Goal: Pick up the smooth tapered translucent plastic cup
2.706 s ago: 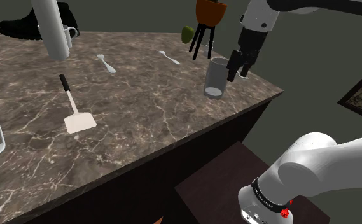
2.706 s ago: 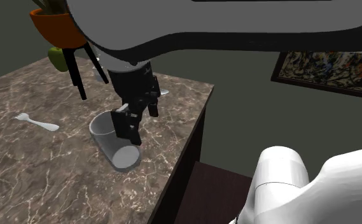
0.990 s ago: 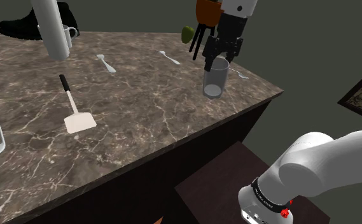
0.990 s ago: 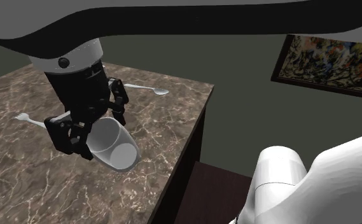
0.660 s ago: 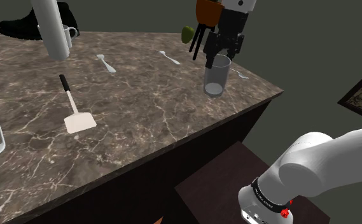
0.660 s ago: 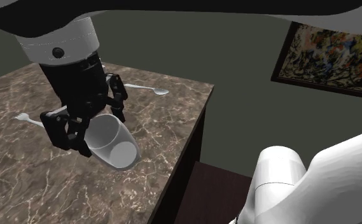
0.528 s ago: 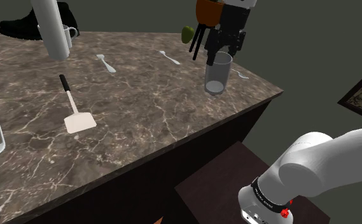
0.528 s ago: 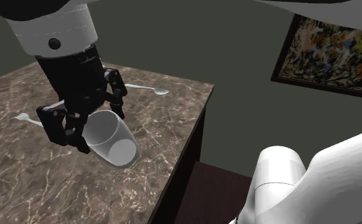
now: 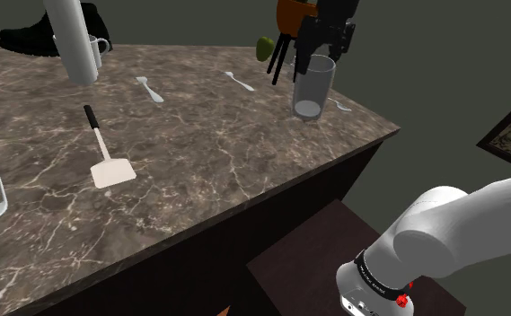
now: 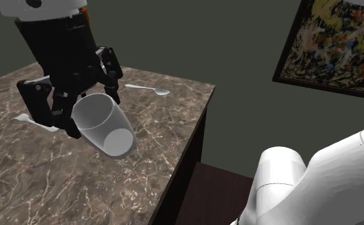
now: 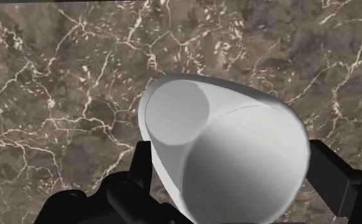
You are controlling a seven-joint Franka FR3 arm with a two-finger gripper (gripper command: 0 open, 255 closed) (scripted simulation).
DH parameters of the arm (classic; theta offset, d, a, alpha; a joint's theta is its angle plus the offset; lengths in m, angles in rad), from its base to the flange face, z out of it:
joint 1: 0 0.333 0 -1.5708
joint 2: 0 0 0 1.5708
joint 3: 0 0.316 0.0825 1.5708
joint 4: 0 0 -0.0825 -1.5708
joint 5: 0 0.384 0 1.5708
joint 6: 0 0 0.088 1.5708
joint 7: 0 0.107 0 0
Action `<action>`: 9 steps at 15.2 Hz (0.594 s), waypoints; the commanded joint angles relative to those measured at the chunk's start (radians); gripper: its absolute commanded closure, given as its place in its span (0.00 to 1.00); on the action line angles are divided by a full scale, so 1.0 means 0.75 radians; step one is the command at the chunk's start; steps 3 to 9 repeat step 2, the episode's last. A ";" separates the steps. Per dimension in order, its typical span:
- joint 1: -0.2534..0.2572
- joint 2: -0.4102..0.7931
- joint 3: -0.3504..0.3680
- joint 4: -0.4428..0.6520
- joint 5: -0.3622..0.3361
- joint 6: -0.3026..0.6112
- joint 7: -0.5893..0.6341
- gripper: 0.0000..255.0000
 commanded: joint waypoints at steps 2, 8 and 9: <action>-0.001 0.007 -0.002 0.030 -0.001 -0.023 -0.001 1.00; -0.001 0.007 -0.002 0.030 -0.001 -0.023 -0.001 1.00; -0.001 0.007 -0.002 0.030 -0.001 -0.023 -0.001 1.00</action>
